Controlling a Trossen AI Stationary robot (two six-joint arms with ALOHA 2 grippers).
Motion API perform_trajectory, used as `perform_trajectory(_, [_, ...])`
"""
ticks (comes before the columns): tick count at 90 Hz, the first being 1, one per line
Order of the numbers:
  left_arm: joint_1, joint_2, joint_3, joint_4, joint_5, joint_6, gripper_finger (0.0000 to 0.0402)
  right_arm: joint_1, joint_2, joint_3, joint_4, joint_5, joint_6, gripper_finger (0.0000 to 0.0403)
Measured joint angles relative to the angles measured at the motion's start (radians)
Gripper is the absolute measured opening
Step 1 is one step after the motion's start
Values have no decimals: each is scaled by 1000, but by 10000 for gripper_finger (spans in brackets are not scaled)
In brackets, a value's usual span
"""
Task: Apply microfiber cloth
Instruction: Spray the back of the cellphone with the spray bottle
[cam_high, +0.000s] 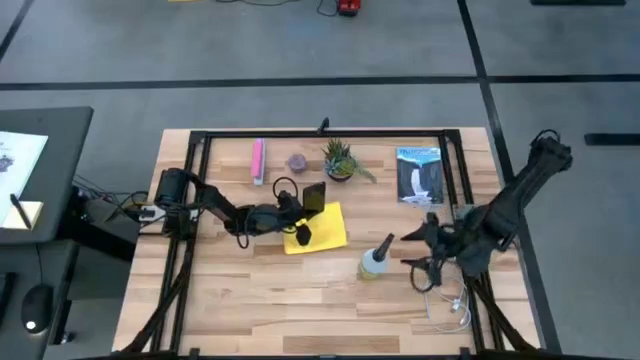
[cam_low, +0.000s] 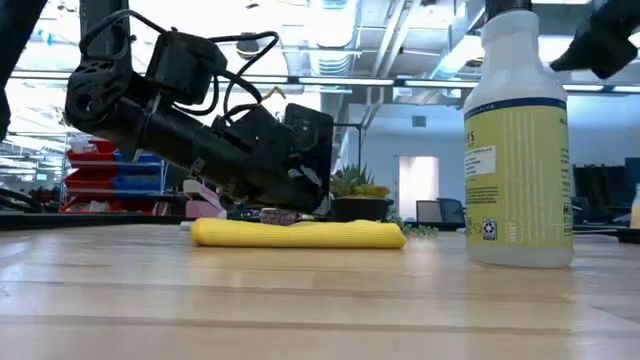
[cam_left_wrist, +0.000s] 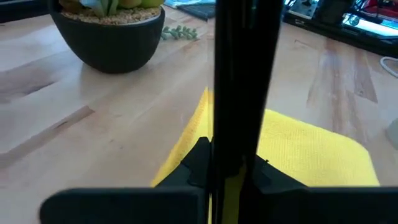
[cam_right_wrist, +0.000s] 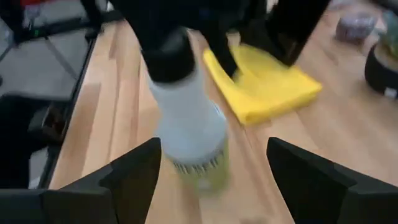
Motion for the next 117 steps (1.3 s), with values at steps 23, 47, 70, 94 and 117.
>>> perform_trajectory(23, [0, 0, 0, -7, 0, 1, 10, -1, 258, 1, 271, 102, 57, 282])
perform_trajectory(47, [0, 0, 0, -11, 0, 16, 11, -2, 404, 102, 293, 241, -37, 282])
perform_trajectory(70, [0, 0, 0, -10, 0, 16, 11, -37, 464, 167, 294, 272, -160, 273])
perform_trajectory(94, [0, 0, 0, -9, 0, 11, 11, -55, 463, 169, 291, 250, -164, 155])
perform_trajectory(117, [-17, 0, 0, 21, 2, -10, 11, -54, 385, 168, 199, 81, -228, 153])
